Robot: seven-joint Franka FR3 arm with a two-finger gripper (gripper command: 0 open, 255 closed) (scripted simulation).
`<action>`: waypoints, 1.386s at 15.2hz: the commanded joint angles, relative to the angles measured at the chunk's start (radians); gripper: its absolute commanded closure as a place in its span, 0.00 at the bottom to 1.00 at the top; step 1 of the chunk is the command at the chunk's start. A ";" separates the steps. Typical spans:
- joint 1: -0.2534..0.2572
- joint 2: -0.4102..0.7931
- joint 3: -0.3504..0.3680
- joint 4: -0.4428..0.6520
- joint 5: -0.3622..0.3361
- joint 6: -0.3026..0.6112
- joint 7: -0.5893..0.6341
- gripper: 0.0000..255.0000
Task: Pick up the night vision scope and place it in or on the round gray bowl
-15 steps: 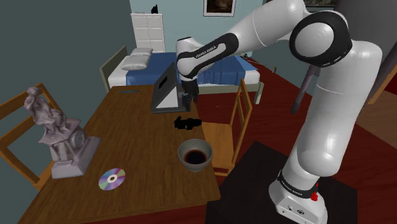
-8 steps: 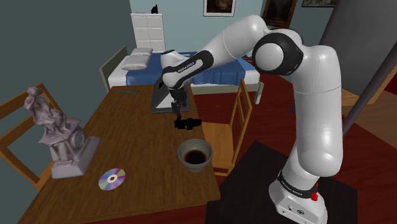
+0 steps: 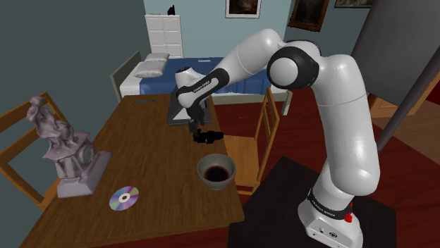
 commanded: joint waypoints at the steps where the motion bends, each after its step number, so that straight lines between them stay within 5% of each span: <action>1: -0.003 0.007 -0.001 -0.009 -0.001 0.017 -0.002 0.00; 9: -0.003 0.007 -0.001 -0.009 -0.001 0.017 -0.002 0.00; 10: -0.003 0.007 -0.001 -0.009 -0.001 0.017 -0.002 1.00; 21: -0.003 -0.008 -0.001 -0.004 0.000 -0.003 -0.004 1.00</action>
